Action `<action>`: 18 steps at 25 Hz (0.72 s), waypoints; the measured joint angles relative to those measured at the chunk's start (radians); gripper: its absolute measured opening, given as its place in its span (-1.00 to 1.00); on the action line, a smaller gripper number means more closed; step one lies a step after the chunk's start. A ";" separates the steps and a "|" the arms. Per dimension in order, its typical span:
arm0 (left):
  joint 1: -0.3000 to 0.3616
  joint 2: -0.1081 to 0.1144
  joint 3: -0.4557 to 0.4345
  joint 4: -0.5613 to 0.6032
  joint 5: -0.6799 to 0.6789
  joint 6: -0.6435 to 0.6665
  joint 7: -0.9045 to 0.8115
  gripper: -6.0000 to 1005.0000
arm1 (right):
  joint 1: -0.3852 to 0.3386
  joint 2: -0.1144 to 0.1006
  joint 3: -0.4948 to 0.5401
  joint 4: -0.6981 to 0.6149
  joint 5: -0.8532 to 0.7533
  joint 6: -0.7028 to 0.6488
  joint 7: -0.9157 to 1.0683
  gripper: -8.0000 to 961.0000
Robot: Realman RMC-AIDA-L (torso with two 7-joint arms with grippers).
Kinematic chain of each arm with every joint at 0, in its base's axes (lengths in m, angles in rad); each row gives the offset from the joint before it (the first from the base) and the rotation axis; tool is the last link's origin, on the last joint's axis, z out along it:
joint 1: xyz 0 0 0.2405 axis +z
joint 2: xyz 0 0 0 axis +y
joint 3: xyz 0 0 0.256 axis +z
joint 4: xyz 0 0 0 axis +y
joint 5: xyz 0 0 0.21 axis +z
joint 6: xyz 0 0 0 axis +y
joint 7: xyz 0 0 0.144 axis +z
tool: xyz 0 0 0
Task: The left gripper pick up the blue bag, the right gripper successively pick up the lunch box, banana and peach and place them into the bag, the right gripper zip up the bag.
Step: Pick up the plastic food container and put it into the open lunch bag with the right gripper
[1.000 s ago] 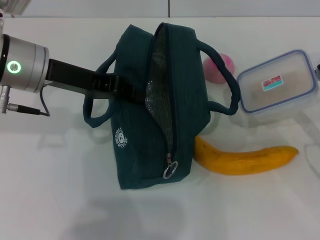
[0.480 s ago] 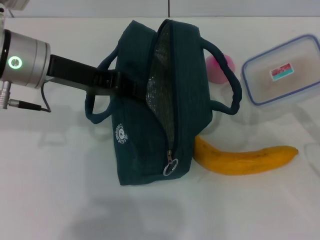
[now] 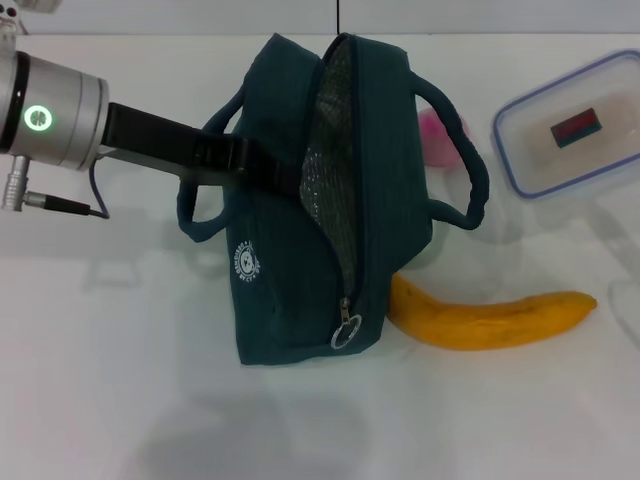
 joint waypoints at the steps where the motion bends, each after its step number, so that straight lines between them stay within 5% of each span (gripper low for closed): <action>1: -0.002 0.000 0.000 0.000 0.000 0.000 0.000 -0.91 | 0.003 0.000 0.000 0.000 0.002 -0.001 0.003 -0.78; 18: -0.021 -0.004 0.000 -0.008 0.004 -0.002 -0.001 -0.91 | 0.029 0.000 0.000 0.018 0.025 -0.006 0.012 -0.78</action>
